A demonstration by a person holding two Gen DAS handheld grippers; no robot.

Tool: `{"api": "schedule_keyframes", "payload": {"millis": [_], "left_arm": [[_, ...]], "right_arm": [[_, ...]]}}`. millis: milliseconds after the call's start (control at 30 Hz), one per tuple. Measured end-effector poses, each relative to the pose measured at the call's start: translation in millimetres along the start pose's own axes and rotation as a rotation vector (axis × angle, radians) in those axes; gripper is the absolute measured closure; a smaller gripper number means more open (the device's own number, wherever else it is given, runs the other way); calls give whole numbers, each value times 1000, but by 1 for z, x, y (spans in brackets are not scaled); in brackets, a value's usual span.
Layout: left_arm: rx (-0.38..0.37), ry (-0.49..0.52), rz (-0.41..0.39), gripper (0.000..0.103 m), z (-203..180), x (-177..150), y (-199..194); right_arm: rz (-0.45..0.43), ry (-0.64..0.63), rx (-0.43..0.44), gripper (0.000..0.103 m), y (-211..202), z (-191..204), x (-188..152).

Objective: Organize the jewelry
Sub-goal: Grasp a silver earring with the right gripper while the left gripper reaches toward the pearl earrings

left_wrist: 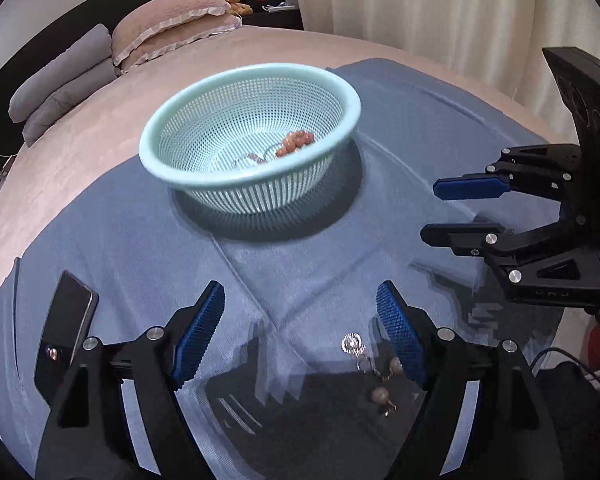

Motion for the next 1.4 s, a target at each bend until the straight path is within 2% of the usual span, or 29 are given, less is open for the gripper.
{"api": "schedule_keyframes", "payload": {"millis": [100, 300, 700, 800, 867, 900, 967, 1033, 1100, 1133, 1167, 1200, 1300, 1367, 1400], "left_arm": [[3, 14, 22, 25, -2, -19, 2], [-10, -19, 64, 25, -1, -38, 14], [-67, -97, 72, 26, -3, -44, 26], [-82, -107, 76, 31, -3, -44, 26], [-101, -119, 79, 40, -5, -44, 25], [-100, -120, 79, 41, -5, -44, 26], [-106, -125, 83, 41, -7, -45, 26], [-106, -133, 81, 42, -7, -45, 27], [-106, -125, 75, 49, -10, -46, 26], [-126, -122, 81, 60, -13, -47, 25], [-174, -131, 102, 79, -18, -48, 23], [-191, -138, 110, 83, -21, -49, 23], [-165, -110, 105, 86, -27, -48, 24], [-168, -124, 110, 101, -29, -48, 25], [-157, -128, 129, 101, -29, -50, 28]], "right_arm": [[0, -15, 38, 65, -1, 14, -7], [9, -73, 76, 65, 0, 40, -14], [33, -93, 102, 67, 14, 58, -23], [35, -104, 108, 71, 17, 62, -20], [37, -111, 101, 76, 19, 61, -19], [38, -110, 100, 78, 20, 61, -19], [43, -115, 96, 92, 21, 62, -19], [46, -127, 86, 93, 21, 63, -19], [46, -131, 81, 93, 22, 64, -19], [45, -127, 81, 93, 21, 64, -20], [45, -120, 83, 93, 21, 63, -20], [42, -114, 84, 93, 20, 63, -21], [42, -104, 84, 93, 17, 62, -24], [41, -100, 82, 93, 14, 62, -27], [39, -96, 79, 93, 12, 61, -28]]}}
Point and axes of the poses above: each gripper's, at about its wrist camera, not at the fingertips, and y roughly the way its jaws point, z to its left, x to its top, the point moved 9 cm from there along y, roughly the way its jaws point, and after that the axes turned 13 degrees about -y, right-handed, at the moved point
